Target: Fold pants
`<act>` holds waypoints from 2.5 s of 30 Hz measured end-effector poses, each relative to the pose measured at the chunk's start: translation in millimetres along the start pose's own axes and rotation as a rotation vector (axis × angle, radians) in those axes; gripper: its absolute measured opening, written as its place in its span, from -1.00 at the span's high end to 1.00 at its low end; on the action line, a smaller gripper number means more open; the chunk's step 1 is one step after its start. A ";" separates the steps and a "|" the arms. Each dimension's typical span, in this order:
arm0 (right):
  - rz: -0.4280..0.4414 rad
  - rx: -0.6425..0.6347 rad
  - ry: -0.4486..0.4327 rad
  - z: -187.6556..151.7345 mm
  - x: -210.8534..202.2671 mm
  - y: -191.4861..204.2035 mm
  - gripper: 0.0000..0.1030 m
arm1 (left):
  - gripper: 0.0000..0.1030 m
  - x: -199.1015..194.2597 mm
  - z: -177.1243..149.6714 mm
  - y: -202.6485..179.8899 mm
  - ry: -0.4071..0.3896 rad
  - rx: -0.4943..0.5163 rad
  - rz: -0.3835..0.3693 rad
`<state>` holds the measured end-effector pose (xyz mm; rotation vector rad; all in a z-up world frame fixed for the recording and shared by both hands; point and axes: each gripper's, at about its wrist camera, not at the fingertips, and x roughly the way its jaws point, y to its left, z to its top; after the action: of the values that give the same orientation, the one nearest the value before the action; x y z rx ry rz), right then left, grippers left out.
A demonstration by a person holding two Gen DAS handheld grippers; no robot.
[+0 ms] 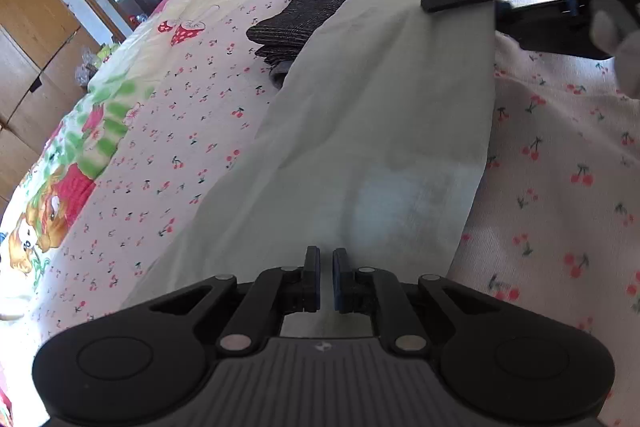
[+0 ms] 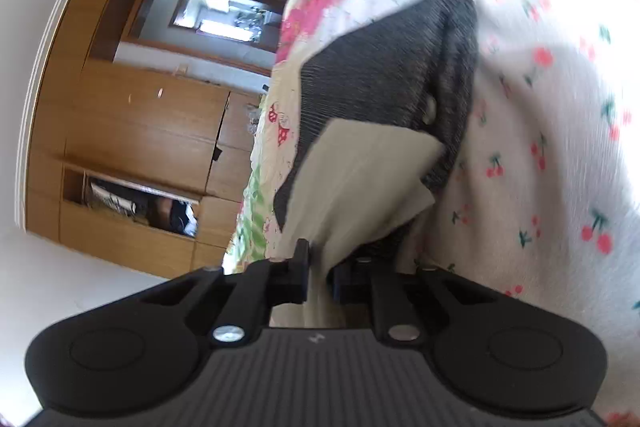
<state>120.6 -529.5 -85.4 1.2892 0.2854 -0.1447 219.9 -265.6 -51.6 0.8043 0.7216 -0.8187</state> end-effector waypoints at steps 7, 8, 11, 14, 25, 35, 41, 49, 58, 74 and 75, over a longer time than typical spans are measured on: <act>-0.010 0.148 0.026 1.2 16.4 -35.5 0.66 | 0.53 2.3 4.3 -13.3 -0.007 0.072 -0.006; 0.010 0.168 0.028 -1.5 20.2 -38.0 0.53 | 0.53 1.7 3.9 -12.4 -0.012 0.064 -0.007; 0.025 0.187 0.078 -5.2 27.3 -35.6 0.74 | 0.52 6.2 0.4 -7.8 -0.024 0.019 -0.015; 0.069 0.225 0.058 1.4 9.7 -11.6 0.89 | 0.52 12.5 -7.0 -6.5 -0.070 -0.013 -0.018; 0.029 -0.573 0.197 -99.9 48.0 215.7 0.92 | 0.51 -50.5 -94.6 68.7 -0.157 -0.274 0.017; 0.207 -1.205 0.748 -421.0 179.2 270.6 0.92 | 0.51 -127.5 -295.4 160.3 0.024 -0.586 0.270; 0.173 -1.460 0.866 -521.6 167.6 238.9 0.91 | 0.50 -142.6 -353.6 168.9 0.035 -0.685 0.313; 0.309 -1.862 0.875 -573.1 155.0 246.5 0.79 | 0.50 -151.4 -390.1 181.5 0.029 -0.782 0.315; 0.482 -1.986 0.980 -564.8 122.7 230.6 0.65 | 0.43 -185.9 -394.6 155.0 0.080 -0.696 0.296; -0.329 -0.932 0.614 -292.3 187.7 171.1 0.31 | 0.34 -129.5 -325.0 193.2 0.012 -0.605 0.363; -0.302 -0.828 0.667 -289.3 194.6 157.0 0.18 | 0.34 -122.5 -325.5 192.3 0.049 -0.621 0.357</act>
<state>310.9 -198.3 -68.6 0.4242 0.9983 0.1506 243.5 131.1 -53.5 0.3706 0.7893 -0.2241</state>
